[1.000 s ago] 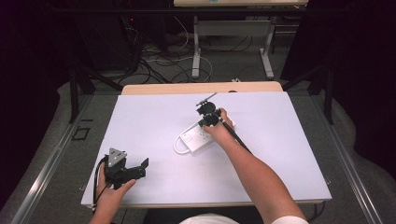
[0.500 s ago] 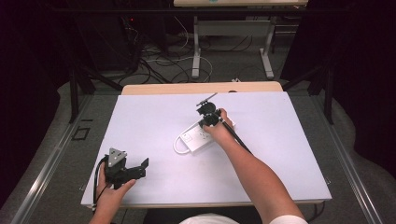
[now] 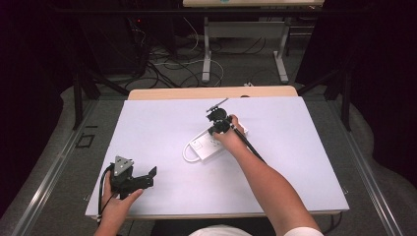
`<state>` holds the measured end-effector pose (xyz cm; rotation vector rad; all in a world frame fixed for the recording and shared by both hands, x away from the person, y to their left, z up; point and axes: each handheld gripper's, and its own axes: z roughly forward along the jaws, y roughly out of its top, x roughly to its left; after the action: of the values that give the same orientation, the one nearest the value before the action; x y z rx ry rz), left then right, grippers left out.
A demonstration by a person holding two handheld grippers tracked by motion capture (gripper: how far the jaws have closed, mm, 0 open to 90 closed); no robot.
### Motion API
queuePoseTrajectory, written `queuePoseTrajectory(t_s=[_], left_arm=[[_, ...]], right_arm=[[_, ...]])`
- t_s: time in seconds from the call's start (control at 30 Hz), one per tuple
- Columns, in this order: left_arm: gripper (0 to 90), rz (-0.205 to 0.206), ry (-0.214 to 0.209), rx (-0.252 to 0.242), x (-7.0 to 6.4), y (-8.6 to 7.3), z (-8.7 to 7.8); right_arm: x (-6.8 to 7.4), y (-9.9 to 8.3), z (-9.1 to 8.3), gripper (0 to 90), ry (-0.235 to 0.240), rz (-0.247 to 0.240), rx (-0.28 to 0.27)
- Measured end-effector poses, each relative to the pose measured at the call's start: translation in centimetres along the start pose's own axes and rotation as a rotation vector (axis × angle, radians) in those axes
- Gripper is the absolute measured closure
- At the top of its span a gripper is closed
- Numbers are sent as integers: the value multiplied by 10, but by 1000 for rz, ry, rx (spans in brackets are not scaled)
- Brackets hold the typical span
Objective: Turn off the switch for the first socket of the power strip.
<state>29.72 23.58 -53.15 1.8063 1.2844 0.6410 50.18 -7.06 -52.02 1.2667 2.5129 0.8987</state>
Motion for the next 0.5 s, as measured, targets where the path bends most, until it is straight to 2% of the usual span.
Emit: queuePoseTrajectory(t_s=[0.3, 0.43, 0.47, 0.5], left_arm=[[61, 0, 1, -1, 0, 0, 0], [61, 0, 1, -2, 0, 0, 0], [61, 0, 1, -2, 0, 0, 0], [61, 0, 1, -2, 0, 0, 0]], right_arm=[[0, 0, 1, 884, 5, 6, -7], [0, 0, 0, 886, -1, 1, 13], [0, 0, 1, 886, 4, 7, -8], [-1, 0, 0, 886, 3, 7, 0]])
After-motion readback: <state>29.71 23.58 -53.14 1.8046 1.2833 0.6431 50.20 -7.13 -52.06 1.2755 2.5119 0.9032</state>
